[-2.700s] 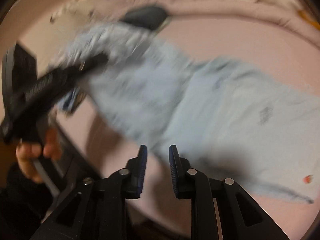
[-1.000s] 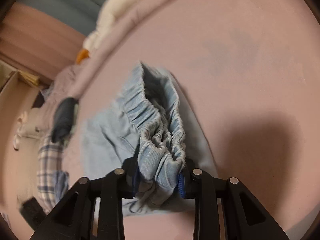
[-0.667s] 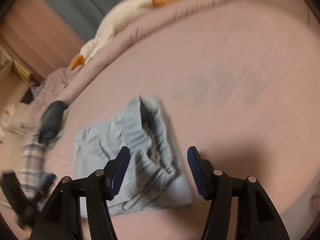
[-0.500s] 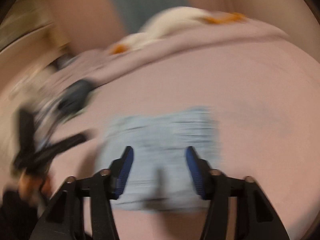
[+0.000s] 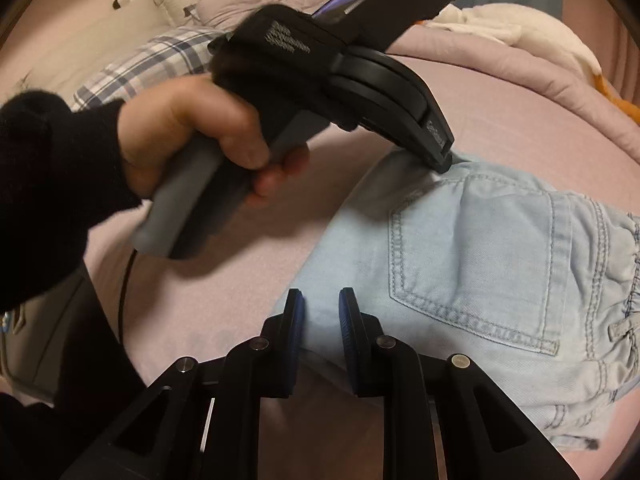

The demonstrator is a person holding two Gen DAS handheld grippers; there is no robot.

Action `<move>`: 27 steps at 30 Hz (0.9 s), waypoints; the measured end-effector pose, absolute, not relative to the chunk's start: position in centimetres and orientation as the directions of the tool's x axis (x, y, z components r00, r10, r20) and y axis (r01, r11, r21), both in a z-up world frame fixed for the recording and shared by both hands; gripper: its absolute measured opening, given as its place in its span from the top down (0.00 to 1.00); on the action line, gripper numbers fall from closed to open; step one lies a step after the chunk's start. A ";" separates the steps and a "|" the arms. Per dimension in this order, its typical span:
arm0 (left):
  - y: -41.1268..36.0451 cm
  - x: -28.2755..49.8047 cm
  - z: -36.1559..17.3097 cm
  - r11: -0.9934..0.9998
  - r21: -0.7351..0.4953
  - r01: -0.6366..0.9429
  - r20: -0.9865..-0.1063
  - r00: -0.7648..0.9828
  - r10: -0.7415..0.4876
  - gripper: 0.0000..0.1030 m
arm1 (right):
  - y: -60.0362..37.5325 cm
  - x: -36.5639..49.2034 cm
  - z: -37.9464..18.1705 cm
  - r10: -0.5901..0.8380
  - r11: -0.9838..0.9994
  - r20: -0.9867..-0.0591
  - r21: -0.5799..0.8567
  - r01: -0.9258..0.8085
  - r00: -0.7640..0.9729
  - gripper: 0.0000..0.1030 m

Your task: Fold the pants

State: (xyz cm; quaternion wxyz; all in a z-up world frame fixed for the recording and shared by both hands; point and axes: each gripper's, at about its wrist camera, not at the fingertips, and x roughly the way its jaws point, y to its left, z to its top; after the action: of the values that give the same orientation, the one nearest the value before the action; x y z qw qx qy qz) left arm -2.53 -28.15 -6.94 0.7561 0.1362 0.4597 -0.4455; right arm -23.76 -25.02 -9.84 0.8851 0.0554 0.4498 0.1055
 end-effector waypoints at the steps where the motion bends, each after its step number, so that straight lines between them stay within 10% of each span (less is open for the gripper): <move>1: -28.0 -2.6 -6.7 0.573 -0.204 0.793 -0.814 0.188 -0.550 0.97 | -25.7 -23.8 -9.5 0.268 0.963 -0.778 0.236 -0.131 0.569 0.79; 13: -24.4 -10.3 -5.3 0.498 -0.223 0.838 -0.775 0.158 -0.612 0.90 | -41.5 -25.9 -5.7 -0.070 0.917 -0.730 0.222 0.333 0.680 0.79; 23: -21.0 -13.0 -5.9 0.537 -0.267 0.800 -0.782 0.146 -0.606 0.89 | -44.6 -26.3 -7.8 0.020 0.847 -0.777 0.347 0.402 0.630 0.87; 27: -19.4 -14.9 -6.2 0.530 -0.308 0.790 -0.772 0.118 -0.625 0.85 | -41.1 -28.4 -6.1 0.001 0.897 -0.733 0.300 0.323 0.680 0.76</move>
State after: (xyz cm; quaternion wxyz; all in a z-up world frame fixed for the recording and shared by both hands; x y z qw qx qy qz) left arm -14.93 -19.41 -6.21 0.7424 0.0893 0.4625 -0.4764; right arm -28.40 -41.15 -6.07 0.8926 0.2078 0.3897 -0.0903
